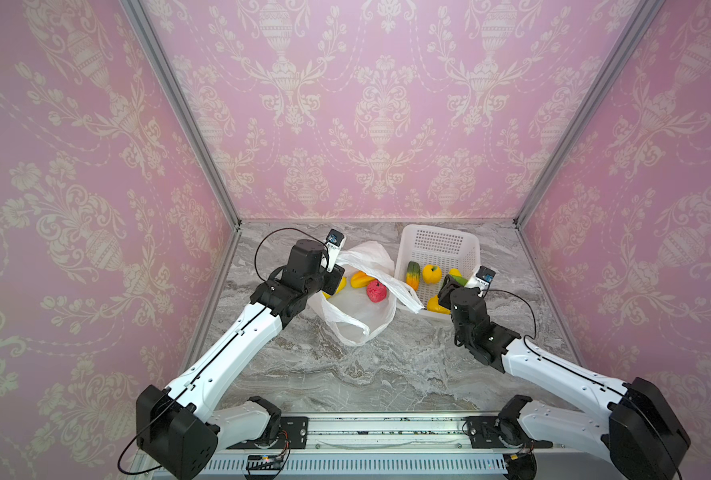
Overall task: Untie the knot of the plastic bag and take out the fruit
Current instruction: 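Lift the green fruit out and carry it over the white basket, then lower the green fruit into the basket and open the right gripper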
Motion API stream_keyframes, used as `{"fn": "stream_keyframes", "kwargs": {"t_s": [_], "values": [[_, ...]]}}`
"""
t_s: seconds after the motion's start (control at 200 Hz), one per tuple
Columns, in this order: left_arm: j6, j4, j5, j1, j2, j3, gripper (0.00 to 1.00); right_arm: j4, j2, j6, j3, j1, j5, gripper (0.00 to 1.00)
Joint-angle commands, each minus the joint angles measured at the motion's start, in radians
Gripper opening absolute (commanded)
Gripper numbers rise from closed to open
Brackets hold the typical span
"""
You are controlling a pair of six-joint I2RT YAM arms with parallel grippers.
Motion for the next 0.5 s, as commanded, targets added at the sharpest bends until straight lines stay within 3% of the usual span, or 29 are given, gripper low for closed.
{"fn": "stream_keyframes", "kwargs": {"t_s": [0.0,0.285,0.49], "values": [[0.007,-0.013,-0.023,0.003,0.003,0.027,0.0,-0.082,0.083,0.051,0.096,-0.039,-0.113,0.39],[0.009,-0.013,-0.026,0.004,0.001,0.026,0.0,-0.155,0.332,0.083,0.251,-0.094,-0.244,0.39],[0.011,-0.012,-0.031,0.003,0.001,0.025,0.0,-0.153,0.448,0.068,0.325,-0.111,-0.337,0.45]]}}
